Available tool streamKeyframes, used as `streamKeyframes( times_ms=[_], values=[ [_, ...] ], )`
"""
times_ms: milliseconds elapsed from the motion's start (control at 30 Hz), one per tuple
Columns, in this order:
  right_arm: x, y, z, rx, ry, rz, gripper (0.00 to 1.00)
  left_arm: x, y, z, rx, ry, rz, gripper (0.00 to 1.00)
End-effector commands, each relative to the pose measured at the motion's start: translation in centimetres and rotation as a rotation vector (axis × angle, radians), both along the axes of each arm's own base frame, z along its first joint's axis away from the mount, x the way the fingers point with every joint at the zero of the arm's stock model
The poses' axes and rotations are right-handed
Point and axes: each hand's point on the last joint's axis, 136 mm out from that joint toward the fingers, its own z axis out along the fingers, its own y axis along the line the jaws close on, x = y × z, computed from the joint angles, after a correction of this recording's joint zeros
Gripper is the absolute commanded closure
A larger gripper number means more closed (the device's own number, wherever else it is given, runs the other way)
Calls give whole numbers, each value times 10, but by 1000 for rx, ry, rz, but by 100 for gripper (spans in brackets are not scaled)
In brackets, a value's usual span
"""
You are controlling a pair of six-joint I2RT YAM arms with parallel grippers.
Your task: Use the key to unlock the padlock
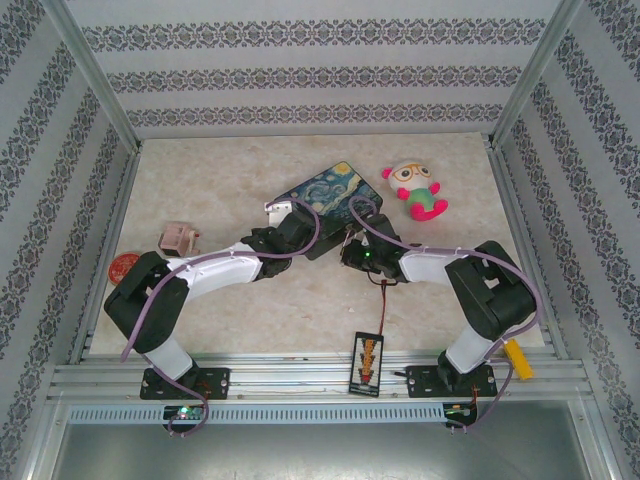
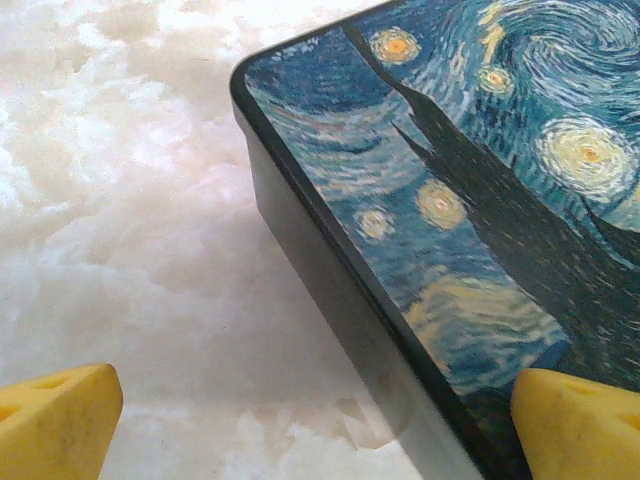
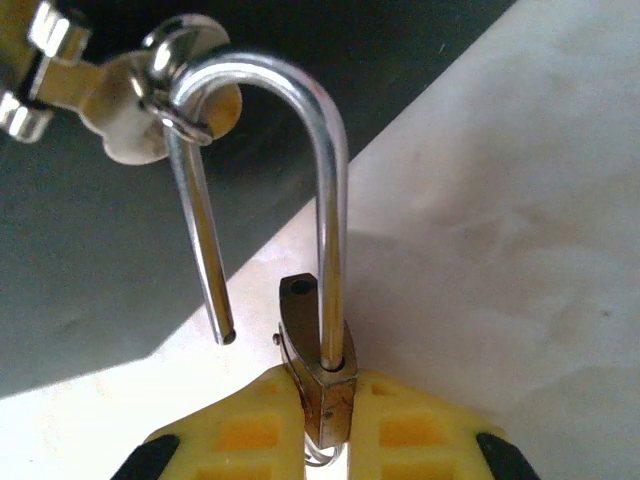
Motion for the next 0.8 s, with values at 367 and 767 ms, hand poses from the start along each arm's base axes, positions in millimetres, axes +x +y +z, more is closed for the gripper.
streamKeyframes(
  times_ms=[367,767],
  values=[
    [3,-2,8,106,-3,-38,100,5,-33,31,-19,-84,-133,1],
    [5,-19,13,176,-20,-59,100,-6,-27,-15,82,60,-118,1]
  ],
)
